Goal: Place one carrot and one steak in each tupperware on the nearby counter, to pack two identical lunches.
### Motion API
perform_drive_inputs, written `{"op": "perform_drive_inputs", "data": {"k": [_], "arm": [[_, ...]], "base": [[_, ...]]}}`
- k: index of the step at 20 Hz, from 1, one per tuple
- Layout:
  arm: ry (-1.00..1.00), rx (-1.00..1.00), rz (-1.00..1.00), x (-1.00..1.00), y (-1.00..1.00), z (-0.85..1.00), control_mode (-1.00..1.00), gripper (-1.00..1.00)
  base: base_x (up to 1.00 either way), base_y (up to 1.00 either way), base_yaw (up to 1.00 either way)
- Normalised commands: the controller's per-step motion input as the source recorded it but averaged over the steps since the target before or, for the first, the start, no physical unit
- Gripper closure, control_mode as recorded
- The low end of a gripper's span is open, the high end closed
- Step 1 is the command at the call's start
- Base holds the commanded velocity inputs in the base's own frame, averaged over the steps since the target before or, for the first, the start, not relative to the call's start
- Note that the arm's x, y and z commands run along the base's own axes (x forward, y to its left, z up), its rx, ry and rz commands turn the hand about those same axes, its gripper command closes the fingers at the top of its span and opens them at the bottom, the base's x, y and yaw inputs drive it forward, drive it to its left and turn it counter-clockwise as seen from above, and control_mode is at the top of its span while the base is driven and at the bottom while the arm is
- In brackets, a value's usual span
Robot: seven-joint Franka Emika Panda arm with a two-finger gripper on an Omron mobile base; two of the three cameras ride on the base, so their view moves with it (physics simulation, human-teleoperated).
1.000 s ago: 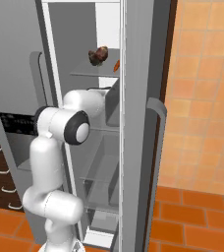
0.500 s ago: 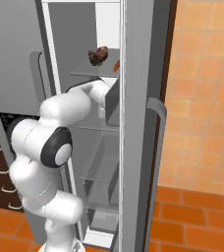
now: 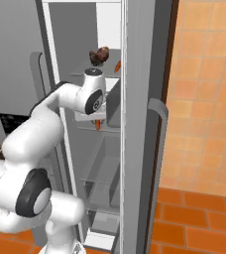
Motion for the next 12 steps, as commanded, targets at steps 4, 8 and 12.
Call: {"op": "perform_drive_inputs", "data": {"k": [4,8,12], "arm": [[0.0,0.0,-0.08,-1.0,0.27,0.0,-1.0,1.0],[0.0,0.0,0.0,-0.97,0.18,0.0,-1.0,1.0],[0.0,0.0,-0.06,-0.54,0.31,0.0,-1.0,1.0]], "base": [[0.0,0.0,0.0],[0.0,0.0,0.0],[0.0,0.0,0.0]]}}
